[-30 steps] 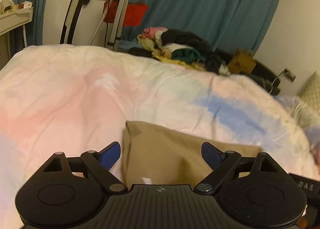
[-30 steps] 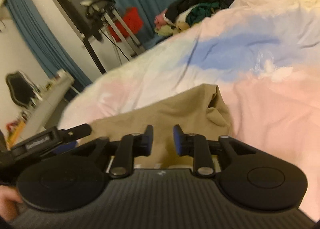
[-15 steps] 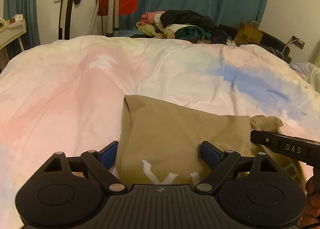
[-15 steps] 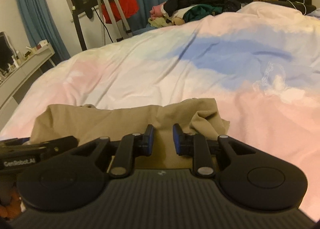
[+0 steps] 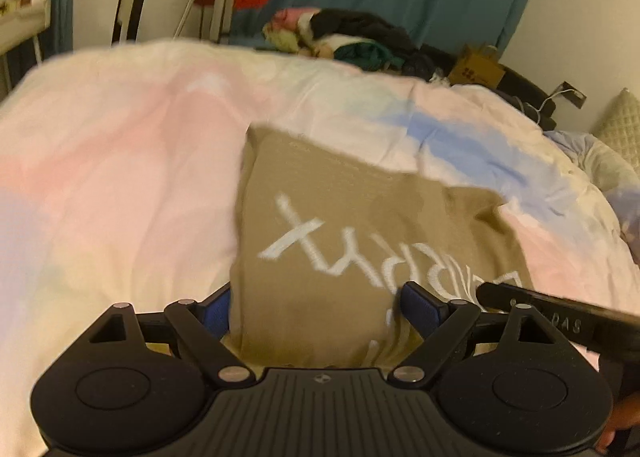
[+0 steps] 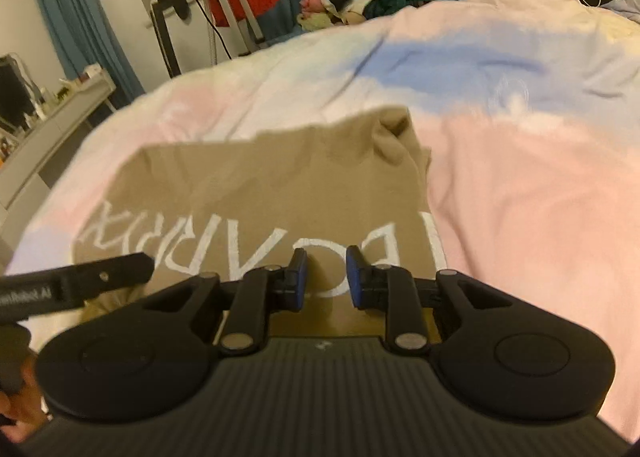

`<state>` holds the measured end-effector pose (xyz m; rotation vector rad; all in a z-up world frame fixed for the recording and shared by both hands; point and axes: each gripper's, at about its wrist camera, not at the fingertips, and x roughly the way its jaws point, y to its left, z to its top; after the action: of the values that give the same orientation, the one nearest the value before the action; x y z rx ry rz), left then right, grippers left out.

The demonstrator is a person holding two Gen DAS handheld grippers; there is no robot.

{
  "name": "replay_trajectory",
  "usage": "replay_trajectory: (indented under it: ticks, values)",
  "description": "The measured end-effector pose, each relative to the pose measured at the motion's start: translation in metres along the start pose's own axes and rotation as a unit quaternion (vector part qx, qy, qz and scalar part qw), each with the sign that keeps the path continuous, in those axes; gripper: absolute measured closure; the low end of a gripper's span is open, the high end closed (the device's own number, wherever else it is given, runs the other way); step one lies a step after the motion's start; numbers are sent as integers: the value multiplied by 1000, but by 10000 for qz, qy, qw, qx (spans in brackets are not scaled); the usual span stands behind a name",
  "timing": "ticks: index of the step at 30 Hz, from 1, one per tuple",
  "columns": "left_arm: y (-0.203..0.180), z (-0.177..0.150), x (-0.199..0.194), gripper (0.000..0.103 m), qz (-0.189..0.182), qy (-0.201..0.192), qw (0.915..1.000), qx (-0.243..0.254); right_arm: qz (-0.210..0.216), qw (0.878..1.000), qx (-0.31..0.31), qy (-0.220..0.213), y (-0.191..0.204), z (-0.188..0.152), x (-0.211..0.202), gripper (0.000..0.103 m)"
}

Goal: Fold clothes

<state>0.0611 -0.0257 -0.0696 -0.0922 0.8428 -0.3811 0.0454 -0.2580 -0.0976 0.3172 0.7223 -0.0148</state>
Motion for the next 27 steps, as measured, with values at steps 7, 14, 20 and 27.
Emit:
replay_trajectory:
  ticks: [7,14,20,27]
  values:
    - [12,-1,2,15,-73,185,9991,-373,490,9933,1040,-103,-16,-2,-33,72]
    - [20,7,-39,13,-616,13,9903,-1243,1667,9180,3569,449,-65,-38,-30,31]
    - [31,2,-36,11,-1759,248,9587,-2222,1465,8760,4571,461,-82,-58,-4,37]
    - [21,-13,1,8,-2908,790,9128,-2758,1294,8790,4589,75,-78,-58,4,81]
